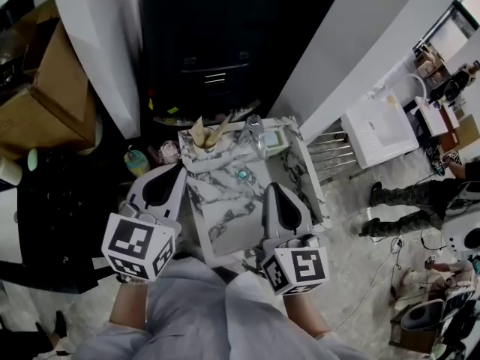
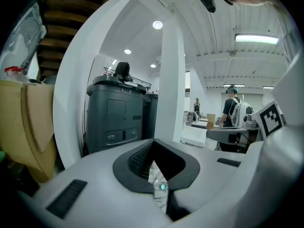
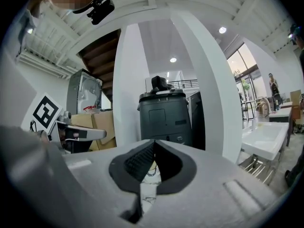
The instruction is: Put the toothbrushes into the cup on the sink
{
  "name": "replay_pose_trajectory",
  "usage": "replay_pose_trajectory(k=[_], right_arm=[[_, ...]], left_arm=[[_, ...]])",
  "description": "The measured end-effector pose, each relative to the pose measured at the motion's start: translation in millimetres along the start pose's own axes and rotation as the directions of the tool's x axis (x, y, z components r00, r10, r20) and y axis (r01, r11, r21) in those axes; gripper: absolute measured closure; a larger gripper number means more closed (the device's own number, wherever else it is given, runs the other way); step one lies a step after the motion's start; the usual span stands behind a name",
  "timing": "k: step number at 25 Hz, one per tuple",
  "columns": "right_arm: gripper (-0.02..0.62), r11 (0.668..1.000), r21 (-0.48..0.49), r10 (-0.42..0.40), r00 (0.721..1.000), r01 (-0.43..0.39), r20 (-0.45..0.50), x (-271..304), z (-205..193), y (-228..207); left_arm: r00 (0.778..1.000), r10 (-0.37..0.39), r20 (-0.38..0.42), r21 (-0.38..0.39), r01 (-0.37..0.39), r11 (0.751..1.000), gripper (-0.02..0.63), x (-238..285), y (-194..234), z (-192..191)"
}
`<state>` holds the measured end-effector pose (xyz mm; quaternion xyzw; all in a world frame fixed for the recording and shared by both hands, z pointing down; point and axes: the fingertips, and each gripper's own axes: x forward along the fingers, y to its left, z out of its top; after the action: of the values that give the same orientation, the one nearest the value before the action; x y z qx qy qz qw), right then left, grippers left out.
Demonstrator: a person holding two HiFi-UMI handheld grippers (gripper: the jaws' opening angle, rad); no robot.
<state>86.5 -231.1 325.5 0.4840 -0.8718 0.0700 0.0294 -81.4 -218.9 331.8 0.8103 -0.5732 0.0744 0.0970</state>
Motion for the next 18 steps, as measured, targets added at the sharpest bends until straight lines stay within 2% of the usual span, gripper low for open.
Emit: replay_pose_trajectory(k=[9,18], right_arm=[[0.597,0.994,0.015,0.112,0.993,-0.112,-0.024,-12,-11,-5],[0.597,0.992,0.022,0.122,0.993,-0.122,-0.007,-32,-11,3]], left_arm=[[0.995,0.099,-0.001,-0.026,-0.099,0.995,0.601,-34,-34,-5],[0.993,0.109,0.035,-0.02,-0.109,0.994,0.601,-61,-49,3]])
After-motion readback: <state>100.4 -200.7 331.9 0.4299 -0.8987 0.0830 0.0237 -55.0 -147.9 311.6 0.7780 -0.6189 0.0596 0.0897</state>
